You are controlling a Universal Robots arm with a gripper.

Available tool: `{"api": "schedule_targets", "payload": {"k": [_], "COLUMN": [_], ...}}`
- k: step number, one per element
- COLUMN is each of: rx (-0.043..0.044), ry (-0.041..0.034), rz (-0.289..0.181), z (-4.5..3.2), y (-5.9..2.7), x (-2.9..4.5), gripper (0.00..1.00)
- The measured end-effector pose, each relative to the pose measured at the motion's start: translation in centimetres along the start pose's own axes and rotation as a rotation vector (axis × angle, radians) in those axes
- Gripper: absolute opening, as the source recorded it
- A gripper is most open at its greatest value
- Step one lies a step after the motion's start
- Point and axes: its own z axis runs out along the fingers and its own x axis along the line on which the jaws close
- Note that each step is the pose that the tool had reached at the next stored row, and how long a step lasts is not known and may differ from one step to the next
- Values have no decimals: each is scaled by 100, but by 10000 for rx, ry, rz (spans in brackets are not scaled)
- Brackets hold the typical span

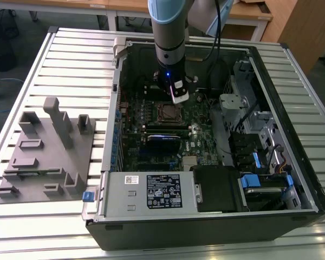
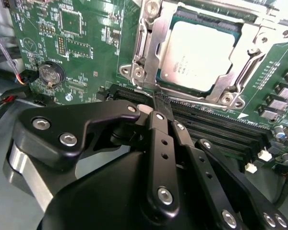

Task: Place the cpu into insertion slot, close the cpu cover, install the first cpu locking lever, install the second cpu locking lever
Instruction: 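Install the first cpu locking lever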

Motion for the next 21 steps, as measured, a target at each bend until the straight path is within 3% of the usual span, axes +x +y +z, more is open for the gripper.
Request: {"api": "schedule_targets", "payload": {"k": [11, 21], "rx": [-67, -64], "ry": [-2, -10], "rz": [19, 47], "z": [-16, -51], "y": [2, 30], "x": [-1, 0], "gripper": [10, 10]}}
